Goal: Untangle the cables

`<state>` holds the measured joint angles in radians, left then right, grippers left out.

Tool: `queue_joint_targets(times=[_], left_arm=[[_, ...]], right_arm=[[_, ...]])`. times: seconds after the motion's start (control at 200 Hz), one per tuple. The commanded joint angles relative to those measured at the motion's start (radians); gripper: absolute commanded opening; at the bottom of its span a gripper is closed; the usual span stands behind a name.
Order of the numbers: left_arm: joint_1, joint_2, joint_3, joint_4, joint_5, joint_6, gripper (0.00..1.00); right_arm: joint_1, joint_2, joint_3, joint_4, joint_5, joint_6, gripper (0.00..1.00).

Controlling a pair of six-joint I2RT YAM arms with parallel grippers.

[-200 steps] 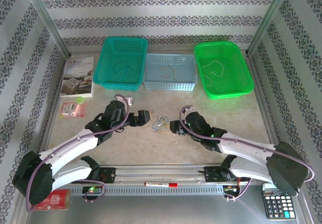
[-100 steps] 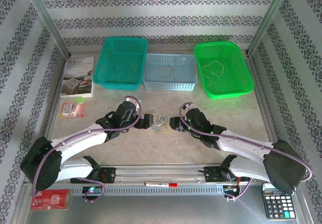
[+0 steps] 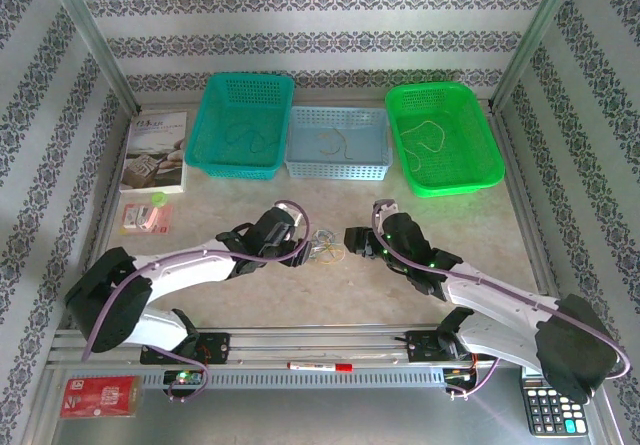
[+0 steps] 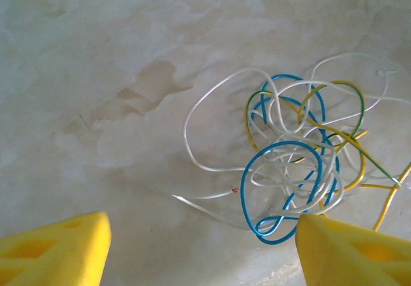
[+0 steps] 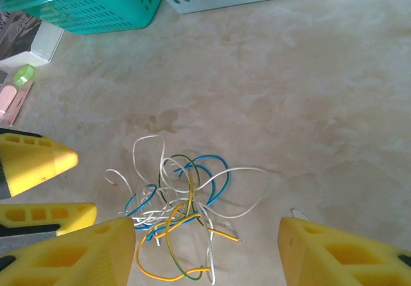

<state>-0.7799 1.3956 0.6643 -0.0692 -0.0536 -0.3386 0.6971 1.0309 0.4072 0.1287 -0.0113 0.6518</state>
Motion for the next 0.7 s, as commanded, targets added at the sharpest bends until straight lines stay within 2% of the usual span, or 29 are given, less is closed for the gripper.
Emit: queue_joint_targets(times=[0.0,0.285,0.38,0.54,0.694], left_arm=[[-0.015,0.024,0.03,0.016,-0.014,0.029,0.72],[-0.015,0.09,0.05,0.053,0.006,0.025,0.63],[-0.014,0.101,0.053,0.067,0.005,0.026,0.56],[-0.013,0.112,0.043,0.097,-0.002,0.024,0.35],[-0.013,0.109,0.045,0.106,-0.009,0.024,0.1]], right_arm=[[-0.005,0.023,0.011,-0.005,-0.047,0.001,0.61],[0.022,0.117,0.048,0.03,-0.085,0.003,0.61],[0.033,0.133,0.054,0.036,-0.084,0.004,0.61],[0.046,0.151,0.068,0.042,-0.083,0.002,0.61],[0.051,0.168,0.083,0.045,-0.085,-0.006,0.61]])
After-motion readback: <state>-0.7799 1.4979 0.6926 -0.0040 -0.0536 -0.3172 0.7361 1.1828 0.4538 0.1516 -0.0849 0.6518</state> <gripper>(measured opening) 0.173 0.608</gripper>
